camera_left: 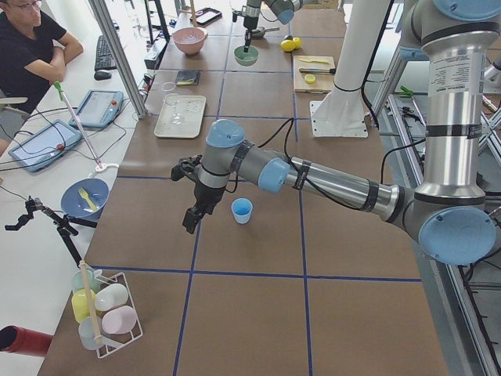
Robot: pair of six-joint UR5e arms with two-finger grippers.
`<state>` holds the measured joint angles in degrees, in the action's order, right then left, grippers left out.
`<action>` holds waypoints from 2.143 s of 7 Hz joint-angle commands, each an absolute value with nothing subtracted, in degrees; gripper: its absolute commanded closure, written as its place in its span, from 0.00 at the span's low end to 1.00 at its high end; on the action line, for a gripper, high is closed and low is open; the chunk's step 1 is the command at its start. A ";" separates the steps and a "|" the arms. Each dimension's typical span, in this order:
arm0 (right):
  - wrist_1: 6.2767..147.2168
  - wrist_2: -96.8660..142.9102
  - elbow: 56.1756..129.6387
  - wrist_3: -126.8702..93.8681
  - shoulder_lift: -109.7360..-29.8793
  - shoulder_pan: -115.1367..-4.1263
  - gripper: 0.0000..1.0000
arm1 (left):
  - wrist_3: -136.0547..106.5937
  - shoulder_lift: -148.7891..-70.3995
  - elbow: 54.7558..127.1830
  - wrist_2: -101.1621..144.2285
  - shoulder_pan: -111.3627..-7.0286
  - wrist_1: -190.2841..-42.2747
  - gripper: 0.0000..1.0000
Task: Pour ice into bowl
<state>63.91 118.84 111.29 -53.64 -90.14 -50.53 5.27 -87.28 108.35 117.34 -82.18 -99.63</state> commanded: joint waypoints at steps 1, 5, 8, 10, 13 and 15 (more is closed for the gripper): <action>56.62 121.90 104.27 -49.66 -96.58 -53.70 1.00 | 5.89 -87.71 108.11 117.86 -82.97 -99.05 0.00; 56.77 123.47 99.85 -44.04 -98.44 -56.93 0.59 | 5.89 -87.71 107.58 117.86 -83.06 -99.40 0.00; 63.31 125.60 100.72 -26.98 -99.76 -67.89 0.00 | 5.89 -87.71 107.23 117.86 -83.06 -99.49 0.00; 83.21 125.68 103.35 -4.07 -95.66 -78.35 0.00 | 5.80 -87.71 106.70 117.77 -83.06 -99.32 0.00; 93.69 135.59 104.07 11.05 -96.75 -90.76 0.00 | 5.89 -88.24 102.86 125.28 -85.85 -97.74 0.00; 93.17 141.12 102.23 10.20 -98.70 -91.76 0.00 | 5.98 -88.50 100.72 129.62 -89.72 -92.24 0.00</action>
